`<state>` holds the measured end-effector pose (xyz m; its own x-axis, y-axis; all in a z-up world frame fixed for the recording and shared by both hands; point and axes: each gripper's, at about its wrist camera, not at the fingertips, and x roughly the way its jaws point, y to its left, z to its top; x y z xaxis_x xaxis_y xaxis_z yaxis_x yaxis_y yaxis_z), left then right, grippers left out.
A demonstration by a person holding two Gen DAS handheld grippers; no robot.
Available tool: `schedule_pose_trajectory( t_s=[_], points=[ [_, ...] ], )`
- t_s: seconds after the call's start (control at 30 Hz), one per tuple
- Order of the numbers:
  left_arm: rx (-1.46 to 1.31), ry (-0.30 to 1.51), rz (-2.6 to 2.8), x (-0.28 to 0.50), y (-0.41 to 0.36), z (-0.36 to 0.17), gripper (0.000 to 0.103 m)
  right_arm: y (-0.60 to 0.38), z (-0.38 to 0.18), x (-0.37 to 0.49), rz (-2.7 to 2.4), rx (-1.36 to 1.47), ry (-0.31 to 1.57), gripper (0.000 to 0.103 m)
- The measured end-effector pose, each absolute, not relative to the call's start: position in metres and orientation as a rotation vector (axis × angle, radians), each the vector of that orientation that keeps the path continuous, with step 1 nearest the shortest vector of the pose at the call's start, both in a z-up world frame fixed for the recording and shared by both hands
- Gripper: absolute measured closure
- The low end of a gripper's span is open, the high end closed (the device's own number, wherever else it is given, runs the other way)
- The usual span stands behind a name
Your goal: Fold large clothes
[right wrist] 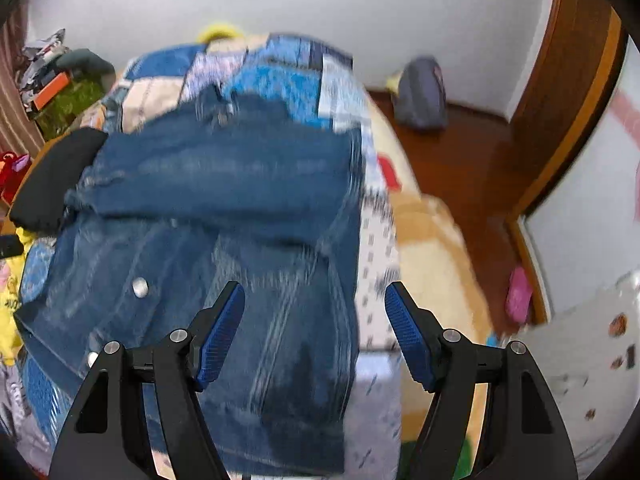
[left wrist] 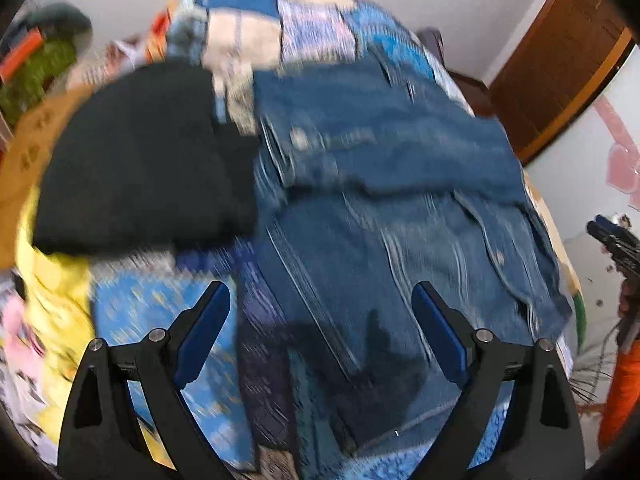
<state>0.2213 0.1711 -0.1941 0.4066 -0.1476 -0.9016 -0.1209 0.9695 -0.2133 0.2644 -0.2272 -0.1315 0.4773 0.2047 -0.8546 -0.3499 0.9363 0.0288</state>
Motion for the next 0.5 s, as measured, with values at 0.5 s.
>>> schedule_pose_trajectory(
  t_s=[0.5],
  points=[
    [-0.546, 1.309, -0.111, 0.214, 0.156, -0.273, 0.011, -0.274, -0.231, 0.254, 0.368, 0.161, 1.314, 0.034]
  ],
)
